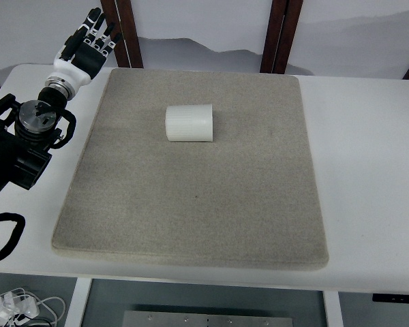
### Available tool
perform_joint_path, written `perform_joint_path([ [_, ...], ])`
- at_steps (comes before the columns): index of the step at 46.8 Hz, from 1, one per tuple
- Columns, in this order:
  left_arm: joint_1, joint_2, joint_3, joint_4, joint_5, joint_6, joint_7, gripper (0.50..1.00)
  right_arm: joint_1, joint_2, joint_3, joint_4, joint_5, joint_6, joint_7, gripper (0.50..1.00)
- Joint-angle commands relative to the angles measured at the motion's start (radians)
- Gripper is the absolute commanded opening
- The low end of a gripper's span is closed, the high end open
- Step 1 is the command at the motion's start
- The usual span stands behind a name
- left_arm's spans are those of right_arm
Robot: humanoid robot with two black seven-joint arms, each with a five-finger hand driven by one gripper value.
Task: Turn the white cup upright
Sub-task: 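Raise the left hand and swing it over the mat toward the cup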
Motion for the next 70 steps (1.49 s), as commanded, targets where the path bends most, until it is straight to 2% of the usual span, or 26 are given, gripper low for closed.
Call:
perform_joint_path([
  [1, 0.0, 0.0, 0.001, 0.0, 0.001, -0.001, -0.001, 0.999, 0.0, 0.0, 0.0, -0.001, 0.0, 0.0, 0.0, 0.952],
  [35, -0.023, 0.0, 0.009, 0.006, 0.026, -0.029, -0.001, 0.999, 0.0, 0.0, 0.0, 0.0, 0.0, 0.0, 0.0, 0.952],
  [63, -0.166, 0.006, 0.053, -0.005, 0.711, -0.052, -0.001, 0.996, 0.0, 0.0, 0.0, -0.001, 0.0, 0.0, 0.0, 0.952],
  [70, -0.181, 0.026, 0.113, -0.057, 0.828, -0.08, -0.003, 0.996, 0.0, 0.0, 0.0, 0.0, 0.0, 0.0, 0.0, 0.952],
])
